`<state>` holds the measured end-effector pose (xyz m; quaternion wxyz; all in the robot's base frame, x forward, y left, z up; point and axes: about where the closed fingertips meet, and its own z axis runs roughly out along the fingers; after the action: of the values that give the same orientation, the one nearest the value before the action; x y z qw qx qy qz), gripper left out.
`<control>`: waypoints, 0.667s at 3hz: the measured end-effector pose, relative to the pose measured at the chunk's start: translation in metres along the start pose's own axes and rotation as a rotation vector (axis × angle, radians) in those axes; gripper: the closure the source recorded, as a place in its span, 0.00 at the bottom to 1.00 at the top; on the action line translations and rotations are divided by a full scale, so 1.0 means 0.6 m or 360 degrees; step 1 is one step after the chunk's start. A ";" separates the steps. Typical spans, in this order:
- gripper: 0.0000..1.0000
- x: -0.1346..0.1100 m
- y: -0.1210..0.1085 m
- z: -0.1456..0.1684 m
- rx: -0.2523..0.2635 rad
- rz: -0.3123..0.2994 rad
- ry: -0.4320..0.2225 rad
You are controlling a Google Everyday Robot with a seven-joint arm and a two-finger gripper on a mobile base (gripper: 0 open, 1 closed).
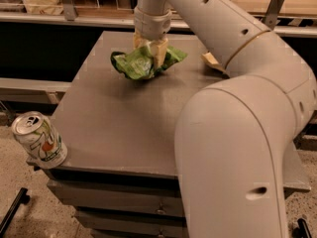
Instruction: Move green rice chip bag near 7up can
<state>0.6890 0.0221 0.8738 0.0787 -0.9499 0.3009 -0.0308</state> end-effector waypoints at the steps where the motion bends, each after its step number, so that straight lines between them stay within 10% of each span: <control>1: 1.00 -0.015 0.006 -0.053 0.0078 0.0041 0.0012; 2: 1.00 -0.048 0.019 -0.109 0.0142 0.0069 0.0055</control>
Offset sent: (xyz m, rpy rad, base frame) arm -0.1453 -0.0042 0.0661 -0.0512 0.0082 -0.0401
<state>0.6519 0.0210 0.9361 0.1164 -0.9381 0.3209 -0.0589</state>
